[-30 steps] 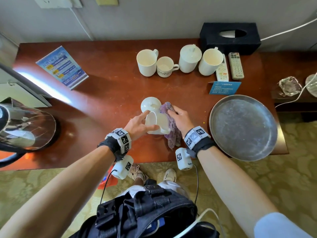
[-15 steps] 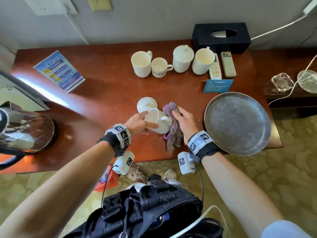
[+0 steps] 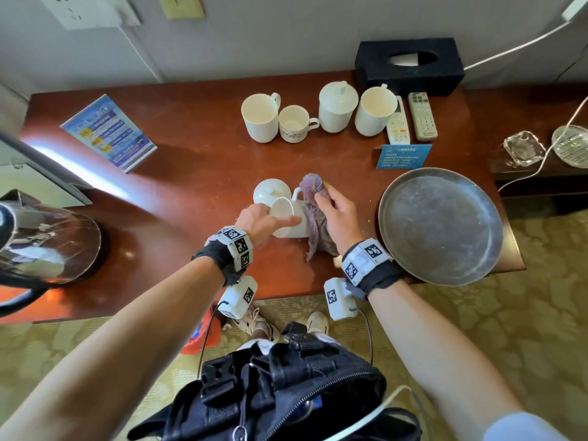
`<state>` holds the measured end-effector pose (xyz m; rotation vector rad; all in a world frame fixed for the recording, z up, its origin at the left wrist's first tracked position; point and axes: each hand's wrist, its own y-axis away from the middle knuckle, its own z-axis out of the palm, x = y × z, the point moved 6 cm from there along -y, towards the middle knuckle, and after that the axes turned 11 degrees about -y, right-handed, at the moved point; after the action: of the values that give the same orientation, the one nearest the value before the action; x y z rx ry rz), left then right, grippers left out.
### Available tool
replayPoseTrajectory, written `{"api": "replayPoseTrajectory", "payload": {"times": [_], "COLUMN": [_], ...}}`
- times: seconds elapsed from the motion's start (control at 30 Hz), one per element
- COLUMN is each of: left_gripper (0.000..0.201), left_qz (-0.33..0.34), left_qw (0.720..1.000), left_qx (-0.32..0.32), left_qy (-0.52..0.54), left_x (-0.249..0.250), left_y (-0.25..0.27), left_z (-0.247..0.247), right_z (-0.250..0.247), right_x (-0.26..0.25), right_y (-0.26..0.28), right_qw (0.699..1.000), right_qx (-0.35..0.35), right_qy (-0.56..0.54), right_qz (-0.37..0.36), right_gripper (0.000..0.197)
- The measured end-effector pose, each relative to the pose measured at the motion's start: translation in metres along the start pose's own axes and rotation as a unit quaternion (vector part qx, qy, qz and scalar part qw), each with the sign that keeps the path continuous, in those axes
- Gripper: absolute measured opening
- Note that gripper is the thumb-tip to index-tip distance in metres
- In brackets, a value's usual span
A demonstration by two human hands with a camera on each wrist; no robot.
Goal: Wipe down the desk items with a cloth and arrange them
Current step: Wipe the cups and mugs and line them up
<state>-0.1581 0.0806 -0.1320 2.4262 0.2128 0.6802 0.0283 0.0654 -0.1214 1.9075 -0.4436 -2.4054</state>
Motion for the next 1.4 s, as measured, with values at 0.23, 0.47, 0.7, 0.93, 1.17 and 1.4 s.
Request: {"api": "replayPoseTrajectory", "payload": {"times": [0.23, 0.47, 0.7, 0.93, 1.17, 1.4], "left_gripper": [0.112, 0.103, 0.049, 0.112, 0.068, 0.082], "left_qz": [0.047, 0.039, 0.07, 0.066, 0.037, 0.039], "left_qw": [0.996, 0.999, 0.993, 0.992, 0.996, 0.995], "left_qx": [-0.039, -0.016, -0.034, -0.054, -0.035, -0.016], "left_qy": [0.062, 0.026, 0.091, 0.088, 0.068, 0.088], "left_x": [-0.007, -0.006, -0.002, 0.0, -0.004, 0.001], "left_y": [0.002, -0.001, 0.0, 0.0, -0.004, -0.002], "left_z": [0.015, 0.014, 0.016, 0.015, 0.013, 0.015], "right_z": [0.016, 0.018, 0.011, 0.004, 0.006, -0.004], "right_x": [0.019, 0.016, 0.018, 0.028, 0.027, 0.02], "right_y": [-0.002, -0.006, 0.035, 0.0, -0.007, 0.002], "right_qw": [0.994, 0.987, 0.985, 0.995, 0.998, 0.993], "right_qx": [-0.075, -0.084, -0.131, -0.014, 0.057, 0.026], "right_qy": [0.085, 0.134, 0.107, 0.099, 0.02, 0.111], "right_qz": [0.004, 0.005, -0.023, -0.007, 0.031, 0.001], "right_gripper": [0.044, 0.043, 0.037, 0.035, 0.03, 0.04]}}
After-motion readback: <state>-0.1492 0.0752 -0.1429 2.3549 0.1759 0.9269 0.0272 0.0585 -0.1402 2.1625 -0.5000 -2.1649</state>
